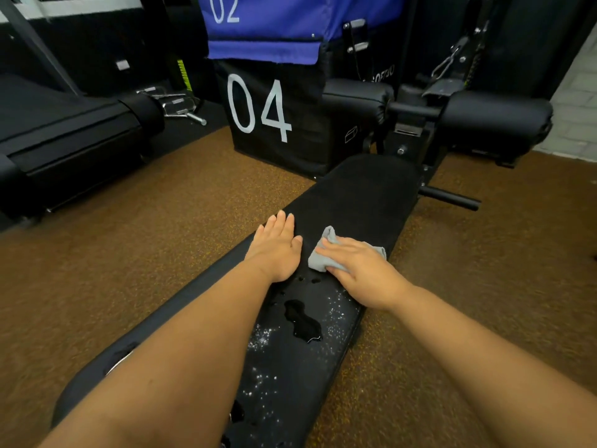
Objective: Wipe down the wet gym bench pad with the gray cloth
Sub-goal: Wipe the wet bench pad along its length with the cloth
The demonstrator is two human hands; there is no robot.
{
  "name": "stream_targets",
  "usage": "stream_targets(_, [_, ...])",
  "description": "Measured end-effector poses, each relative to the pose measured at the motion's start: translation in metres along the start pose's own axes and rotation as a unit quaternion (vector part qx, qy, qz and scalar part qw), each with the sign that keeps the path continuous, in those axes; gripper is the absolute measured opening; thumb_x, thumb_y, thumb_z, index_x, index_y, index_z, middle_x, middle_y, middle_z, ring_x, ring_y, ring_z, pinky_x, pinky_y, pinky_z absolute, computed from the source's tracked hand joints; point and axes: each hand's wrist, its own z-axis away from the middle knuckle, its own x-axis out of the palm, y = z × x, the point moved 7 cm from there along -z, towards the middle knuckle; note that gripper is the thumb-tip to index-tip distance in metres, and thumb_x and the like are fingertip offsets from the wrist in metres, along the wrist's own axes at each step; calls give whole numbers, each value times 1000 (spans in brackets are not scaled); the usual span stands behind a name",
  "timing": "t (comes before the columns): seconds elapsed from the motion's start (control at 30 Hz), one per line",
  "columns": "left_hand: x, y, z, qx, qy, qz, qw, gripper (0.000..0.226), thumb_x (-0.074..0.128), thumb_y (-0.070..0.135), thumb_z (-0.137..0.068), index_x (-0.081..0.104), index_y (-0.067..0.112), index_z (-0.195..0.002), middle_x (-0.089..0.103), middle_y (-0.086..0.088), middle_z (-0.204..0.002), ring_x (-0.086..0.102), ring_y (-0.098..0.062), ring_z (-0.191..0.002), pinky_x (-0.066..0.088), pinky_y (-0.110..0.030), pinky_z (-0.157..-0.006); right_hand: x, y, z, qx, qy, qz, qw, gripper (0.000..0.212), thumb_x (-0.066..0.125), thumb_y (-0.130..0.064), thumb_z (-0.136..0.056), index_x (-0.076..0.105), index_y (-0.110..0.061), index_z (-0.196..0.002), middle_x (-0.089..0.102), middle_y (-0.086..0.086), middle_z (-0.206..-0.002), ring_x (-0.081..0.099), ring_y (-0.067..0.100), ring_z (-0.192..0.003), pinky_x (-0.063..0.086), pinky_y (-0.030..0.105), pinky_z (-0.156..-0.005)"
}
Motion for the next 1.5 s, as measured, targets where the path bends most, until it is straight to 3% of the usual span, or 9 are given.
stream_targets(0.23, [1, -1, -3, 26, 24, -39, 999, 57, 15, 34, -102, -3, 13, -152, -8, -7, -162, -9, -22, -149, -3, -39, -120, 3, -1, -1, -22, -8, 6, 1000, 40, 48, -17, -98, 48, -11, -137, 47, 3, -144, 33, 15, -139, 6, 4, -106])
stream_targets(0.37, [-1, 2, 1, 41, -5, -46, 998, 57, 16, 35, -102, -2, 15, -153, -8, -6, -162, -9, -22, -149, -3, -39, -120, 4, -1, 0, -6, -19, 5, 1000, 41, 48, -18, -98, 45, -16, -139, 43, 1, -147, 30, 13, -140, 8, 12, -109])
stream_targets(0.57, [-13, -6, 35, 133, -67, -76, 986, 55, 20, 37, -103, 5, 21, -153, -2, 2, -162, -2, -14, -149, 2, -32, -122, 1, -16, 11, -43, -32, -17, 998, 34, 50, -10, -97, 55, -7, -130, 55, 7, -137, 40, 7, -129, 6, -8, -95])
stream_targets(0.77, [-5, -10, 57, 146, -50, -45, 987, 54, 21, 33, -103, 4, 21, -153, -3, 4, -162, -5, -11, -149, -3, -28, -120, 8, -30, 24, -105, -61, -32, 992, 39, 52, -13, -96, 52, -14, -135, 45, -15, -133, 32, -5, -130, 17, 11, -113])
stream_targets(0.97, [-4, -9, 57, 141, -53, -40, 988, 54, 21, 31, -103, 2, 21, -153, -5, 3, -162, -7, -12, -149, -6, -29, -119, -14, -23, 16, -60, -73, -88, 992, 31, 53, -12, -95, 63, -24, -122, 56, -22, -120, 47, -6, -115, 25, -3, -94])
stream_targets(1.07, [-5, -9, 57, 140, -58, -40, 988, 55, 22, 31, -103, 2, 22, -153, -5, 2, -162, -7, -12, -149, -5, -32, -121, -26, -2, -9, -8, 31, -63, 997, 26, 51, -7, -94, 67, -19, -111, 60, -13, -111, 51, 3, -105, 33, 7, -87])
stream_targets(1.2, [-4, -9, 58, 138, -65, -40, 987, 55, 22, 31, -103, 2, 22, -153, -5, 2, -162, -8, -13, -149, -5, -33, -121, 1, 29, -32, 58, 11, 32, 998, 25, 32, -34, -89, 55, -24, -95, 57, -3, -101, 52, 21, -98, 43, 38, -87])
stream_targets(1.3, [-5, -9, 59, 137, -67, -43, 987, 55, 22, 31, -103, 1, 21, -153, -6, 1, -162, -8, -13, -149, -5, -34, -121, 6, 35, -33, 66, -16, 36, 997, 40, 29, -43, -86, 55, -20, -107, 56, 2, -112, 49, 23, -106, 42, 43, -93])
stream_targets(1.5, [-6, -8, 59, 139, -64, -37, 987, 55, 22, 32, -103, 1, 21, -153, -6, 2, -162, -8, -13, -149, -6, -33, -121, 0, 31, -34, 91, -23, 7, 996, 24, 33, -25, -94, 55, -21, -102, 56, 4, -115, 50, 24, -108, 42, 44, -94])
